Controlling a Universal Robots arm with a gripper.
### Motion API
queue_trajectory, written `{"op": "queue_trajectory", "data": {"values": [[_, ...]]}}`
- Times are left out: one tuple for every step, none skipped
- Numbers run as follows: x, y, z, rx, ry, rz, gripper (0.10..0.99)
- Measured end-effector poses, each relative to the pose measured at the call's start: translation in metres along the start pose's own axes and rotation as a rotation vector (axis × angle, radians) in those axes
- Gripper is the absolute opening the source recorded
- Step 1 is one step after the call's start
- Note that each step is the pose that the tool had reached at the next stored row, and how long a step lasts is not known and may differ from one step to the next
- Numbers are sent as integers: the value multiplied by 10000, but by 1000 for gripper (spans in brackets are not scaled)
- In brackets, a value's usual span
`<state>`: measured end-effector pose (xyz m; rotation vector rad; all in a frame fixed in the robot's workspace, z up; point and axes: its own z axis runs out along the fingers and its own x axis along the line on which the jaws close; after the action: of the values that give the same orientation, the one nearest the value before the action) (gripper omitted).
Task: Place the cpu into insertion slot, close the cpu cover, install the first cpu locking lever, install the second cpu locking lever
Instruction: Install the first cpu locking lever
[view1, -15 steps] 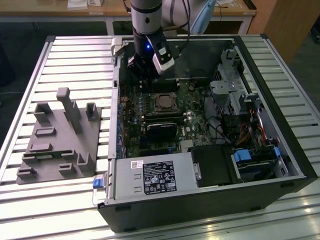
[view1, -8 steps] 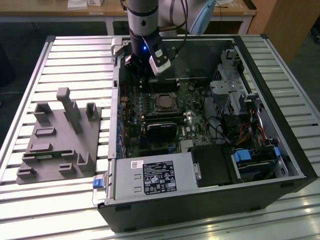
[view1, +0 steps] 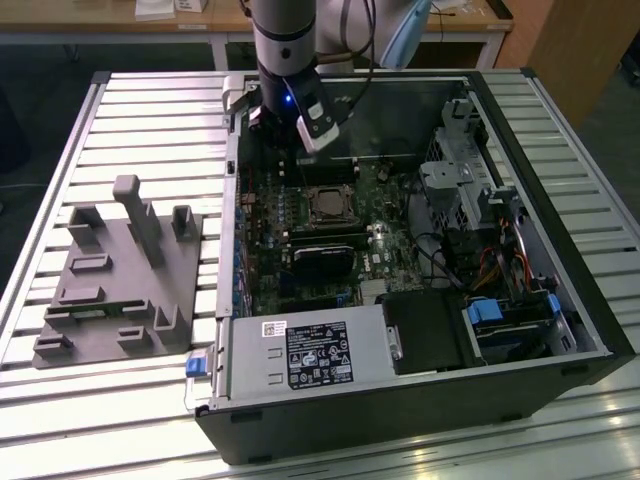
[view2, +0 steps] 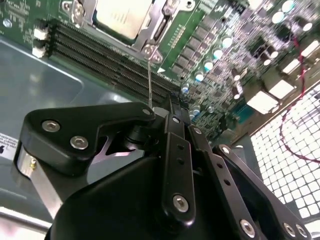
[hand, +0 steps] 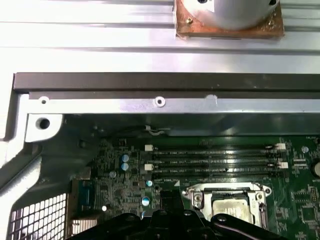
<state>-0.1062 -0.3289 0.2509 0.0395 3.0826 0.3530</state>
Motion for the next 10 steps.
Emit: {"op": "queue_trajectory", "data": {"values": [[4, -3, 5, -57, 1, 3, 106], [6, -6, 11, -114, 2, 5, 106], [7, -9, 17, -181, 3, 7, 106], [8, -11, 22, -260, 6, 11, 106], [8, -13, 27, -348, 8, 15, 106], [8, -15, 34, -410, 8, 17, 106], [8, -16, 40, -444, 8, 18, 106], [5, -16, 43, -449, 9, 18, 106], [-2, -17, 43, -447, 11, 19, 106], [-13, -17, 45, -448, 11, 19, 106]]}}
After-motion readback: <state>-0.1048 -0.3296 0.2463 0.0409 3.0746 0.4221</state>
